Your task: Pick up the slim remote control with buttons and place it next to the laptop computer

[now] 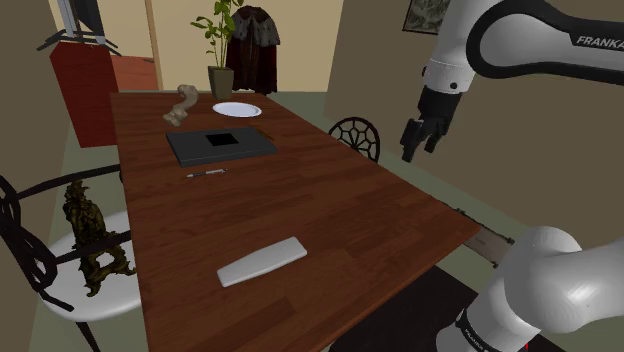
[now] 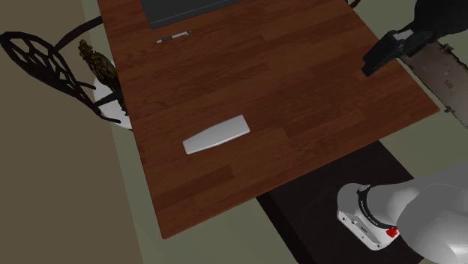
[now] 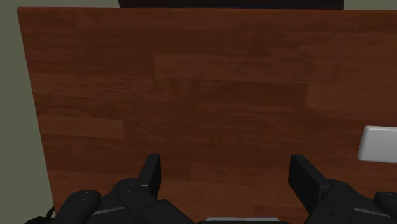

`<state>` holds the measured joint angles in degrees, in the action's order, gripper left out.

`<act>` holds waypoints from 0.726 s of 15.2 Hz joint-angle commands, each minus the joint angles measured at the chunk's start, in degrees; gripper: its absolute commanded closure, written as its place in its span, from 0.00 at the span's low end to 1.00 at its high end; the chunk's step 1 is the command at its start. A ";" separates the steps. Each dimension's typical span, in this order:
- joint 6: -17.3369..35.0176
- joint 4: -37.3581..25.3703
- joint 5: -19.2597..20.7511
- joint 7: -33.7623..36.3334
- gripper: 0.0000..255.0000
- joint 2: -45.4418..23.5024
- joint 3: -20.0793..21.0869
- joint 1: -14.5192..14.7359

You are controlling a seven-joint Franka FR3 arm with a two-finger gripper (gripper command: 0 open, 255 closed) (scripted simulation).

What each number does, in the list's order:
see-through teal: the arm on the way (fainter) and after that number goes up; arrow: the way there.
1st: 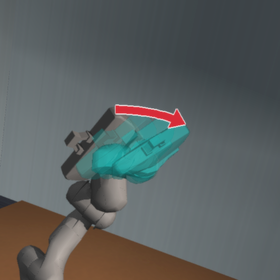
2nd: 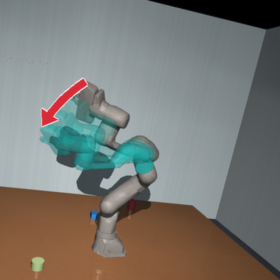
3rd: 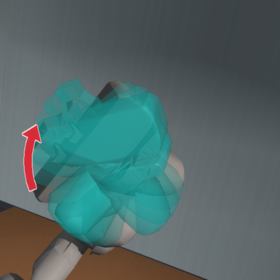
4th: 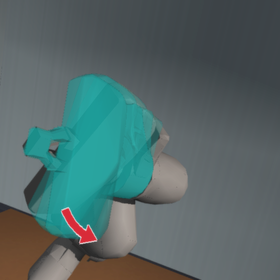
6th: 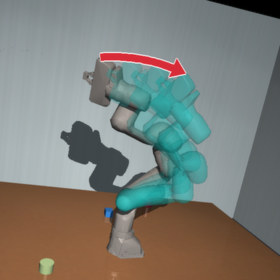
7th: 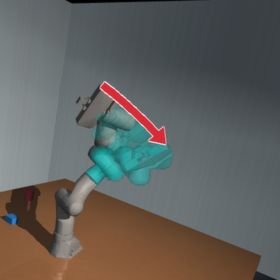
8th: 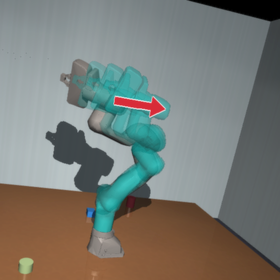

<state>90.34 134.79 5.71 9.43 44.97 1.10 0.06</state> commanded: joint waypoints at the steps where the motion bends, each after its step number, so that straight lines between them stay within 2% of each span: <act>1: 0.00 0.00 0.00 0.00 0.00 0.00 0.00 0.00; 11: 14.75 -2.05 -0.78 -15.84 0.00 -16.61 -0.48 8.28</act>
<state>103.53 132.64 5.01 -4.54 29.70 0.69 7.56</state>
